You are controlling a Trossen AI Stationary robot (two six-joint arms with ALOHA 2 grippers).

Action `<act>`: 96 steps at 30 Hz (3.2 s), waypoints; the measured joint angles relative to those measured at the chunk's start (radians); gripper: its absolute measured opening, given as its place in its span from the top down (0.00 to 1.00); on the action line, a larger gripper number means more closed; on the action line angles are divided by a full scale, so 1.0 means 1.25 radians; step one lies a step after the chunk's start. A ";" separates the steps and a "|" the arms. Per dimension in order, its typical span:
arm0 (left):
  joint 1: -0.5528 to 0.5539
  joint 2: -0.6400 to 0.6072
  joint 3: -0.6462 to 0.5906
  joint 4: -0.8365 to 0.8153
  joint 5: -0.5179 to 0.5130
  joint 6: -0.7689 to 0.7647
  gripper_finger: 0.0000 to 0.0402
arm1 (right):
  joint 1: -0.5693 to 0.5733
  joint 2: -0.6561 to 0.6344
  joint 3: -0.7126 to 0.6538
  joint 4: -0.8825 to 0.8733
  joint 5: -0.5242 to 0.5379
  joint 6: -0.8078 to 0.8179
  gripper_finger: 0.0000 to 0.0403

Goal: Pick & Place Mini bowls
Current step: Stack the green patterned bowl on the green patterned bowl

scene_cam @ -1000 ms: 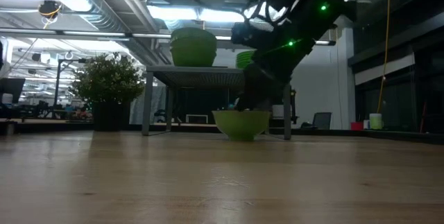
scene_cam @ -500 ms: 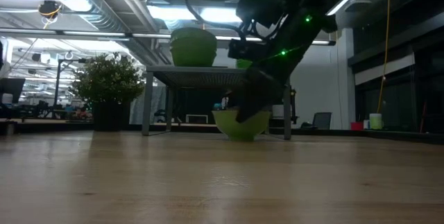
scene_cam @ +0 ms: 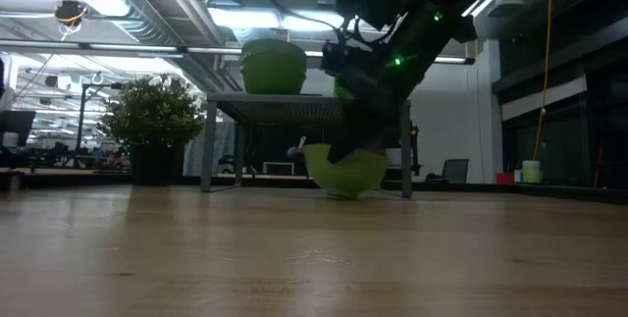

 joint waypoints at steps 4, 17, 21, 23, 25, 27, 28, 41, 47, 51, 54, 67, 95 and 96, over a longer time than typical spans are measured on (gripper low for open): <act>0.000 0.000 0.000 0.000 0.000 0.010 0.56 | 0.009 -0.001 0.001 0.064 -0.126 0.048 0.96; -0.029 -0.063 -0.092 0.090 0.008 0.147 0.56 | 0.076 -0.021 -0.005 0.178 -0.393 0.182 0.97; -0.024 -0.182 -0.284 0.326 0.065 0.124 0.56 | 0.108 -0.035 -0.006 0.184 -0.379 0.205 0.97; -0.014 -0.242 -0.380 0.453 0.115 0.106 0.56 | 0.124 -0.036 -0.006 0.213 -0.383 0.215 0.97; -0.001 -0.291 -0.460 0.564 0.175 0.074 0.56 | 0.135 -0.036 -0.006 0.232 -0.398 0.226 0.97; 0.010 -0.325 -0.531 0.655 0.238 0.040 0.56 | 0.142 -0.036 -0.006 0.257 -0.405 0.233 0.97; 0.014 -0.336 -0.561 0.690 0.268 0.028 0.56 | 0.145 -0.036 -0.005 0.269 -0.405 0.233 0.97; 0.004 -0.290 -0.683 0.885 0.391 0.133 0.56 | 0.147 -0.038 -0.004 0.422 -0.486 0.269 0.97; 0.005 -0.244 -0.683 0.931 0.483 0.124 0.56 | 0.146 -0.039 -0.003 0.469 -0.485 0.267 0.97; 0.004 -0.215 -0.683 0.971 0.529 0.113 0.56 | 0.146 -0.039 -0.003 0.491 -0.485 0.268 0.97; 0.004 -0.197 -0.683 0.989 0.553 0.104 0.56 | 0.146 -0.039 -0.003 0.525 -0.485 0.267 0.97; -0.006 -0.172 -0.682 1.020 0.588 0.098 0.69 | 0.144 -0.039 -0.003 0.566 -0.488 0.266 0.97; -0.008 -0.173 -0.622 0.730 0.516 0.068 0.96 | 0.118 -0.040 -0.002 0.544 -0.425 0.336 0.69; -0.008 -0.173 -0.611 0.699 0.504 0.075 0.96 | 0.118 -0.040 -0.002 0.544 -0.424 0.336 0.69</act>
